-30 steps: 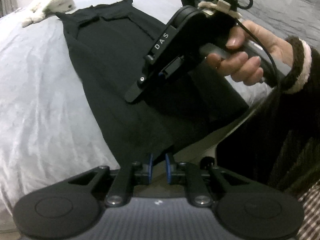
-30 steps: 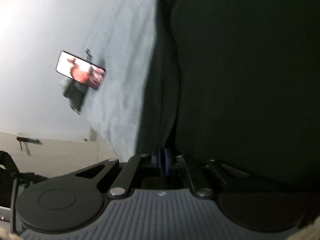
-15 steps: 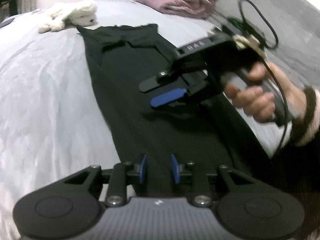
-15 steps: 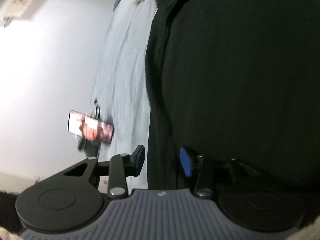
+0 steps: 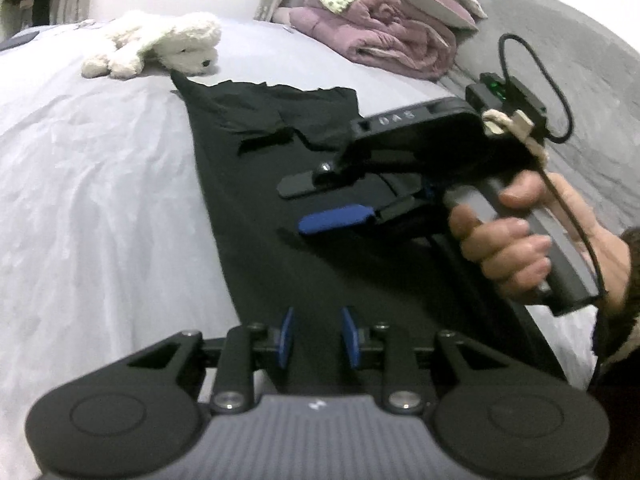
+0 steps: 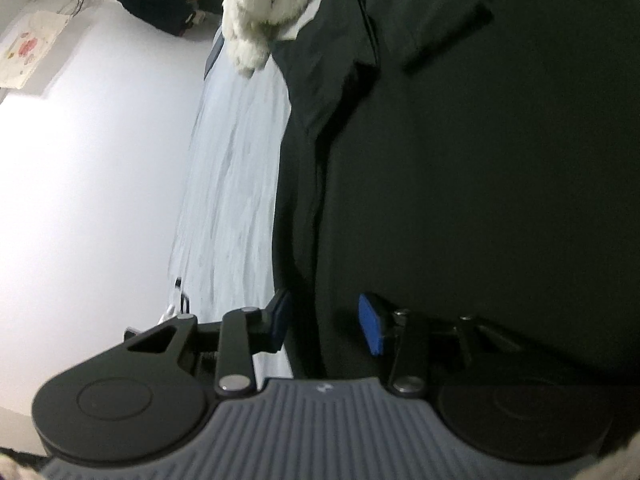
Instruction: Fold clothes
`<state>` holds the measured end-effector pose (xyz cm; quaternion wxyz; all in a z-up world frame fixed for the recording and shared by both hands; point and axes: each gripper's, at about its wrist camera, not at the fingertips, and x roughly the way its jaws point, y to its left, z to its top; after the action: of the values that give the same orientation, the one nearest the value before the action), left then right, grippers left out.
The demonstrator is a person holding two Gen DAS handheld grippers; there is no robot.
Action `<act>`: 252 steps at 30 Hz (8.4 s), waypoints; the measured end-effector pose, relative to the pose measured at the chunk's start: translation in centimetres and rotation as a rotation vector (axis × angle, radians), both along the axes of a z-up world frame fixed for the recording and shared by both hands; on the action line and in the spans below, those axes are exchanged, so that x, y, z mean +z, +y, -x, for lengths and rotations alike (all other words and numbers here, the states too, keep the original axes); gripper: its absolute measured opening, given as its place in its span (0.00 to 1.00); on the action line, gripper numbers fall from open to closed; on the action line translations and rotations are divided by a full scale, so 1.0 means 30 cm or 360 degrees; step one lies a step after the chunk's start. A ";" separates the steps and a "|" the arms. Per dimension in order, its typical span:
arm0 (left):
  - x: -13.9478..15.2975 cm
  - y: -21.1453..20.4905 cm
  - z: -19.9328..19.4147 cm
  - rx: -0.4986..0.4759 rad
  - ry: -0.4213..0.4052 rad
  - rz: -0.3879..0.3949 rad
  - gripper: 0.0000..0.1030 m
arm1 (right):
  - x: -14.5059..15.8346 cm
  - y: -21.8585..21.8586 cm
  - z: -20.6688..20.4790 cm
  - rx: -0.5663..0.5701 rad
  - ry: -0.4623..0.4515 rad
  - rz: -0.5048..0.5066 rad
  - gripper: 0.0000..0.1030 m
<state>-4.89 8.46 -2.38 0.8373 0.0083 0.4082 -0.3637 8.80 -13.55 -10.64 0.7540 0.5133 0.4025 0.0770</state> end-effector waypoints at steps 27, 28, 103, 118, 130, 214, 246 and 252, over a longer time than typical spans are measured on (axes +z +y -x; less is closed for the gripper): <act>0.006 -0.054 -0.073 0.0031 0.0035 0.0028 0.35 | 0.099 -0.136 -0.264 -0.0138 0.0017 0.0537 0.16; 0.006 -0.057 -0.071 0.0024 0.0032 0.0017 0.35 | 0.093 -0.140 -0.260 -0.0134 0.0025 0.0522 0.16; -0.009 -0.106 -0.070 -0.0163 0.0187 0.0053 0.33 | 0.141 -0.358 -0.438 -0.0378 -0.0351 0.0761 0.06; 0.000 -0.089 -0.094 -0.0024 0.0115 0.0084 0.34 | 0.050 -0.391 -0.478 -0.0363 -0.0222 0.0530 0.17; -0.009 -0.065 -0.163 0.0161 0.0091 0.0176 0.36 | 0.064 -0.359 -0.515 -0.0344 -0.0233 0.0654 0.41; -0.017 0.184 -0.049 -0.0019 0.0218 0.0238 0.29 | 0.065 0.170 0.414 0.0088 -0.0025 0.0060 0.40; -0.086 0.096 0.281 -0.0557 0.0426 0.0263 0.29 | 0.146 0.275 0.764 0.0275 -0.0049 0.0178 0.31; -0.044 0.120 0.297 -0.0530 0.0387 0.0298 0.29 | 0.179 0.146 0.810 0.0046 -0.0111 0.0369 0.45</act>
<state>-13.80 12.05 -3.70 0.7074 -0.0461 0.4634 -0.5316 -15.49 -9.17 -5.28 0.8208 0.4138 0.3894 0.0586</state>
